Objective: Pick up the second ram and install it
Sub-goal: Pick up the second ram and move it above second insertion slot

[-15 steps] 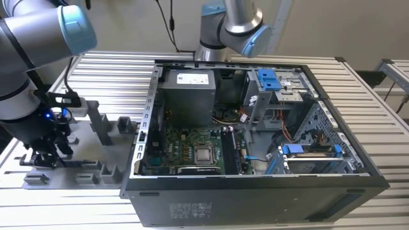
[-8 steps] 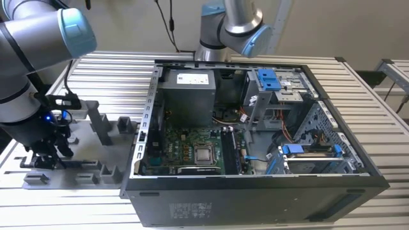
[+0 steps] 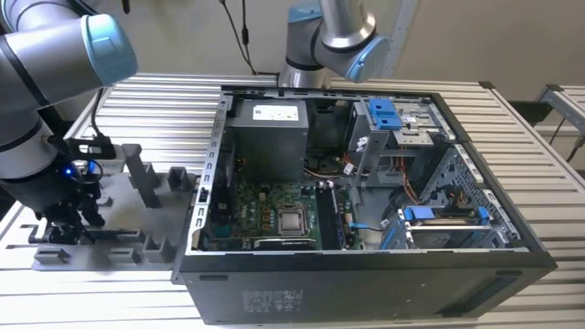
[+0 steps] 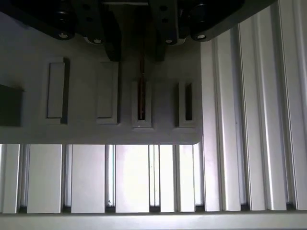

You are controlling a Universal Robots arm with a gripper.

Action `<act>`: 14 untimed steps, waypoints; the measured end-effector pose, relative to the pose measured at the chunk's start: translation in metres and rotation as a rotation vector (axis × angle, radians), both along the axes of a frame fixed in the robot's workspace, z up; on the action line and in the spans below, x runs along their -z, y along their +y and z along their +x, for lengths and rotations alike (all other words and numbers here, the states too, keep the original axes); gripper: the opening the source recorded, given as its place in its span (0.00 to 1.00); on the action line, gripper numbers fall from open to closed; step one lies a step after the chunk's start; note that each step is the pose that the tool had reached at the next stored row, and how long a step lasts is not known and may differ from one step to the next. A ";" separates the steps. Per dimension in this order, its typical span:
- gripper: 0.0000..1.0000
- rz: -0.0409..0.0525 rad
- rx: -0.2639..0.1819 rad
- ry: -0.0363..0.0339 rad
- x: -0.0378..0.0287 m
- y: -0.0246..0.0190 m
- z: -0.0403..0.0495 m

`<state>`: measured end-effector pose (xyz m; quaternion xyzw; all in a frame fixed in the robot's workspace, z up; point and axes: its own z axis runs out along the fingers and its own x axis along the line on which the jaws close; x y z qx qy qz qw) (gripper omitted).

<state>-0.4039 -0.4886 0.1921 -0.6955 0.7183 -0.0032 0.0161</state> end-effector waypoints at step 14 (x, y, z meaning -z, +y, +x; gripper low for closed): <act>0.14 0.0001 0.000 -0.0002 0.0001 0.0000 0.0000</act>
